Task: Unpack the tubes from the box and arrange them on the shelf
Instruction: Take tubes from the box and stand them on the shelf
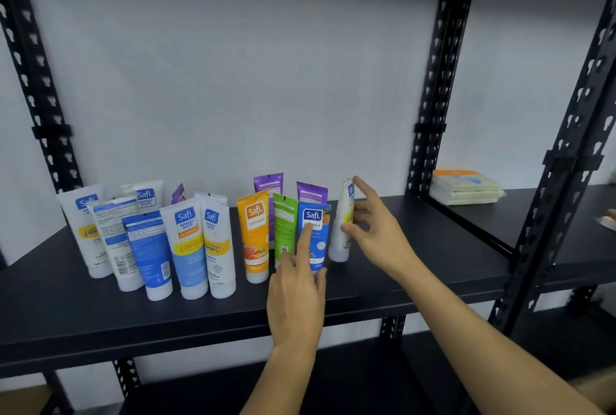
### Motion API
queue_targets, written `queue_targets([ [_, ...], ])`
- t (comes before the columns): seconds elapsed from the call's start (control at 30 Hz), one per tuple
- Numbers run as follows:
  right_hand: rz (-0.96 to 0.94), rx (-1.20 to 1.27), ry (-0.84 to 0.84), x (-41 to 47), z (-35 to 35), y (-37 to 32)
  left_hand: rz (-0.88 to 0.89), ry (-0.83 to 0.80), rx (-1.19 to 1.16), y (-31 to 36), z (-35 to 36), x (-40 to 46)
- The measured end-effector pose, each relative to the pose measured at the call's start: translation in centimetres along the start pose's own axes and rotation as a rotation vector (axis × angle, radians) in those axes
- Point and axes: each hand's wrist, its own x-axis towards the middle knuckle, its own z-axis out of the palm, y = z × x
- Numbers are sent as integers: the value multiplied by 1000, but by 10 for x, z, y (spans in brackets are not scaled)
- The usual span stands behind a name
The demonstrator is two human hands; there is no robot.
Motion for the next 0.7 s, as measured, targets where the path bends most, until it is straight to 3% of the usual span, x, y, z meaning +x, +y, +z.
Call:
queue_targets([
  [0.4, 4, -11, -10, -5, 12, 10, -4, 20, -26, 2, -4, 1],
  [0.7, 62, -94, 77, -25, 5, 3, -30, -23, -114, 3, -14, -4],
])
